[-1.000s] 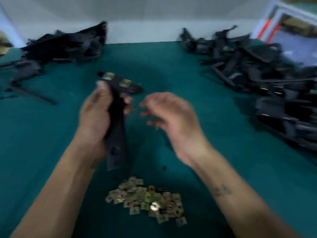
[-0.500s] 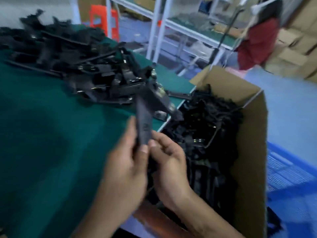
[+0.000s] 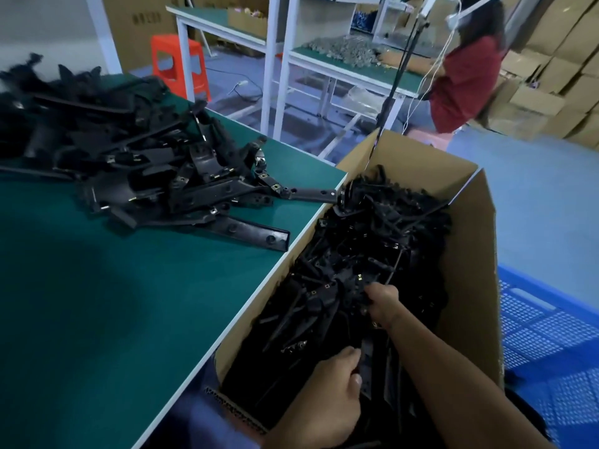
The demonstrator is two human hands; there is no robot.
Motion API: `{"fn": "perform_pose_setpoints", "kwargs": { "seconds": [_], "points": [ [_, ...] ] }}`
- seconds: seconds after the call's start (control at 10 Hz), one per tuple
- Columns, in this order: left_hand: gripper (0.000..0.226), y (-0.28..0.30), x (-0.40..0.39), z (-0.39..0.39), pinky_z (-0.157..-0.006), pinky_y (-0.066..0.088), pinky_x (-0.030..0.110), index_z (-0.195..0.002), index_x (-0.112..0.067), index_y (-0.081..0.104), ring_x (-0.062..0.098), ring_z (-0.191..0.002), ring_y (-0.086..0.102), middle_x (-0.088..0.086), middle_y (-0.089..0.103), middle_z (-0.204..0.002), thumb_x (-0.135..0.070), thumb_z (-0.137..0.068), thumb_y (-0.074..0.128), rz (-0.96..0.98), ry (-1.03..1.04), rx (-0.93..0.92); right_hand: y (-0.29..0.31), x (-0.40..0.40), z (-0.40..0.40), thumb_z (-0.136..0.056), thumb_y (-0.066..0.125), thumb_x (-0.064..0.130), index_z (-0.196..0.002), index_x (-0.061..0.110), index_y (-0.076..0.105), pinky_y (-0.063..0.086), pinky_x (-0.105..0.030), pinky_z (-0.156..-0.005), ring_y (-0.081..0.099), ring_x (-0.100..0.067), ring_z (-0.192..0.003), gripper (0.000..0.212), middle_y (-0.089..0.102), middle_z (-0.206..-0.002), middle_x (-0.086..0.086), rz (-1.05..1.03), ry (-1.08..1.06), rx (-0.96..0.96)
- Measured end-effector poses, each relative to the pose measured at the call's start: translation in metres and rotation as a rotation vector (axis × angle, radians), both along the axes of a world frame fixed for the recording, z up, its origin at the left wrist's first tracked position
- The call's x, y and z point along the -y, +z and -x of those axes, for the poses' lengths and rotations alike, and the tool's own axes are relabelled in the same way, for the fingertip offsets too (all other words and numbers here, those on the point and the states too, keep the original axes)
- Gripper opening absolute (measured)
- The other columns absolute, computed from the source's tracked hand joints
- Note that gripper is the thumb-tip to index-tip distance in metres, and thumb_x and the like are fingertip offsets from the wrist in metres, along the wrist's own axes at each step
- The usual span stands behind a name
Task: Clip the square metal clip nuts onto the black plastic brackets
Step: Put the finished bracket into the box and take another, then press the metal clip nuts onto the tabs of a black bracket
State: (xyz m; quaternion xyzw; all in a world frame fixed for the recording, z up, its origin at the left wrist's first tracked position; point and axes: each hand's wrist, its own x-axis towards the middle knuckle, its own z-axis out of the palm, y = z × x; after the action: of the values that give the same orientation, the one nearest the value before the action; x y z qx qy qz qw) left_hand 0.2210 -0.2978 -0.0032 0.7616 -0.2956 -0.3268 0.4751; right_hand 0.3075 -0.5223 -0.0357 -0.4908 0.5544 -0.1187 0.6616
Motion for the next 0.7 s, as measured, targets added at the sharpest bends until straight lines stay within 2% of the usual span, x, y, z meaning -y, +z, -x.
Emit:
{"fn": "perform_pose_setpoints", "kwargs": {
  "seconds": [0.1, 0.2, 0.3, 0.4, 0.5, 0.6, 0.7],
  "points": [
    [0.049, 0.007, -0.01, -0.008, -0.107, 0.019, 0.008, -0.155, -0.025, 0.033, 0.003, -0.145, 0.028, -0.011, 0.033, -0.159, -0.024, -0.106, 0.041, -0.043, 0.053, -0.004, -0.019, 0.007, -0.006, -0.103, 0.045, -0.004, -0.117, -0.001, 0.051, 0.054, -0.034, -0.044, 0.058, -0.036, -0.086, 0.016, 0.058, -0.104, -0.023, -0.032, 0.026, -0.021],
    [0.048, 0.017, -0.021, -0.013, -0.111, 0.025, 0.011, -0.153, -0.028, 0.036, 0.001, -0.141, 0.034, -0.012, 0.039, -0.155, -0.024, -0.106, 0.043, -0.046, 0.086, -0.051, -0.033, 0.011, -0.003, -0.095, 0.063, 0.002, -0.118, -0.005, 0.06, 0.059, -0.036, -0.053, 0.063, -0.031, -0.089, 0.024, 0.064, -0.103, -0.019, 0.02, 0.225, -0.153],
    [0.045, 0.03, -0.04, -0.014, -0.112, 0.028, 0.013, -0.149, -0.036, 0.041, -0.006, -0.137, 0.038, -0.018, 0.043, -0.151, -0.028, -0.105, 0.045, 0.01, 0.139, -0.008, -0.024, 0.027, 0.003, -0.093, 0.068, 0.013, -0.111, -0.005, 0.069, 0.054, -0.03, -0.057, 0.067, -0.023, -0.074, 0.025, 0.069, -0.089, -0.014, 0.3, 0.533, -0.353],
    [0.034, 0.054, -0.079, -0.017, -0.109, 0.035, 0.015, -0.126, -0.06, 0.051, -0.011, -0.129, 0.044, -0.039, 0.048, -0.137, -0.042, -0.097, 0.05, 0.14, 0.167, 0.055, -0.002, 0.046, 0.001, -0.094, 0.06, 0.007, -0.097, -0.001, 0.076, 0.056, -0.033, -0.071, 0.07, -0.027, -0.082, 0.018, 0.072, -0.088, -0.016, 0.662, 0.695, -0.447],
    [0.032, 0.087, -0.144, -0.024, -0.095, 0.051, 0.023, -0.119, -0.053, 0.064, 0.002, -0.116, 0.063, -0.034, 0.06, -0.125, -0.051, -0.089, 0.054, 0.324, 0.189, -0.041, 0.026, 0.062, 0.004, -0.095, 0.053, -0.011, -0.104, -0.008, 0.072, 0.062, -0.028, -0.062, 0.073, -0.02, -0.065, 0.022, 0.071, -0.091, -0.026, 0.652, 0.674, -0.222],
    [0.031, 0.115, -0.229, -0.038, -0.056, 0.053, 0.028, -0.116, -0.029, 0.072, 0.021, -0.077, 0.072, 0.004, 0.075, -0.104, -0.037, -0.089, 0.06, 0.507, 0.492, 0.008, 0.051, 0.074, -0.022, -0.098, 0.049, -0.011, -0.111, -0.005, 0.069, 0.057, -0.019, -0.053, 0.071, -0.01, -0.057, 0.024, 0.07, -0.097, -0.028, 0.628, 0.703, -0.024],
    [0.018, 0.126, -0.325, -0.051, -0.045, 0.029, 0.022, -0.101, -0.016, 0.075, 0.015, -0.046, 0.045, 0.006, 0.062, -0.069, -0.022, -0.093, 0.06, 0.641, 0.987, 0.196, 0.02, 0.032, -0.193, -0.099, 0.055, -0.001, -0.111, 0.003, 0.072, 0.059, -0.021, -0.058, 0.072, -0.008, -0.062, 0.021, 0.073, -0.097, -0.022, 0.515, 1.027, 0.266]
  ]
}}
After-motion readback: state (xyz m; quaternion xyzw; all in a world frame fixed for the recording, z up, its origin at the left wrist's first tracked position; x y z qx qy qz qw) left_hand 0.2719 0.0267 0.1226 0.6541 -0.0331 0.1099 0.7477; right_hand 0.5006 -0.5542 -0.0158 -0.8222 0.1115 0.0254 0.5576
